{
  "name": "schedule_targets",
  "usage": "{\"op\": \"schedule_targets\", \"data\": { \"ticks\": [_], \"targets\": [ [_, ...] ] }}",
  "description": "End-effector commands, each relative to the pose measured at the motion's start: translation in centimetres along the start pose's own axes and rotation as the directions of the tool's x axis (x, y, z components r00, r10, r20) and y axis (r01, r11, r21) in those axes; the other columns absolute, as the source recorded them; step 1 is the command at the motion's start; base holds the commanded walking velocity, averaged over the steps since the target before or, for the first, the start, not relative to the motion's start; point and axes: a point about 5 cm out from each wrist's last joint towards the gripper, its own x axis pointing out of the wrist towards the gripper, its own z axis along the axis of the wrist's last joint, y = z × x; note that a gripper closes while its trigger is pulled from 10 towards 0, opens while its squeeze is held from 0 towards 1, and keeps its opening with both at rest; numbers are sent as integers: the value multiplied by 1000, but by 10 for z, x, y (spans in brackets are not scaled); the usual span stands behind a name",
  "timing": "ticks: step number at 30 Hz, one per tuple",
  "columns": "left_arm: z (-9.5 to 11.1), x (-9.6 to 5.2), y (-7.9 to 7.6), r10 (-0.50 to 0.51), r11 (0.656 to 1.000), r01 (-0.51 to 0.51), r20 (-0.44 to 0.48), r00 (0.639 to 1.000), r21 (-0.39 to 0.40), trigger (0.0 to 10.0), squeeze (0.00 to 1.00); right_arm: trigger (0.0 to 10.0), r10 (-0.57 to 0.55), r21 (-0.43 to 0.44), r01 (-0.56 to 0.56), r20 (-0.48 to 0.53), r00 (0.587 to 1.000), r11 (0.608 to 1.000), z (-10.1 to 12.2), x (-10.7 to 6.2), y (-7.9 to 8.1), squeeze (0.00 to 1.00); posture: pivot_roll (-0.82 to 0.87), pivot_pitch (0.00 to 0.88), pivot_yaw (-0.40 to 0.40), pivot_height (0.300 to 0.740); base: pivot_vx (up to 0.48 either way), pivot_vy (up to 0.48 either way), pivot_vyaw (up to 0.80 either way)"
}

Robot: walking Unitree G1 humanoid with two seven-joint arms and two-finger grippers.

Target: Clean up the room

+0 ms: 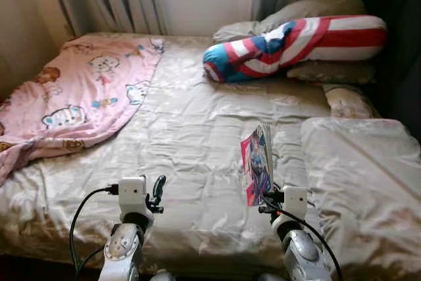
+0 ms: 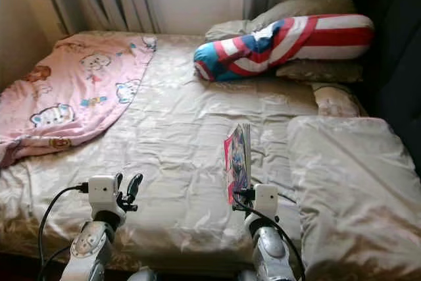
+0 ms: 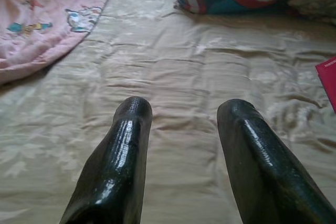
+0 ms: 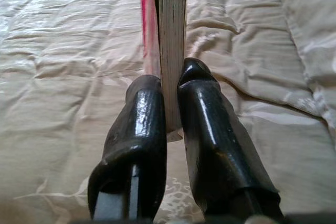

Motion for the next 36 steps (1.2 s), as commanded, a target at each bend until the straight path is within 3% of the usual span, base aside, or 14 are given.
{"op": "schedule_targets", "data": {
  "ticks": [1, 11, 15, 36],
  "targets": [
    [2, 1, -3, -14, 1000, 14, 2, 1000, -12, 10000, 0, 10000, 14, -6, -14, 55, 998, 1000, 11, 3, 3, 0, -25, 34, 14, 661, 0, 0, 0],
    [4, 3, -6, -22, 1000, 22, 1, 1000, -15, 10000, 0, 10000, 32, -20, -31, 10, 999, 999, 6, 4, 4, 0, -21, 35, 15, 661, 0, 0, 0],
    [5, 3, -5, -22, 1000, 22, 1, 1000, -14, 10000, 0, 10000, 41, -15, -40, 29, 999, 999, 7, 3, 6, 0, -21, 36, 17, 641, 0, 0, 0],
    [7, 2, -4, -30, 1000, 30, -2, 1000, -5, 10000, 0, 10000, 81, 16, -81, 29, 996, 997, 11, 8, 12, 0, -10, 52, 33, 641, 0, 0, 0]
  ]
}}
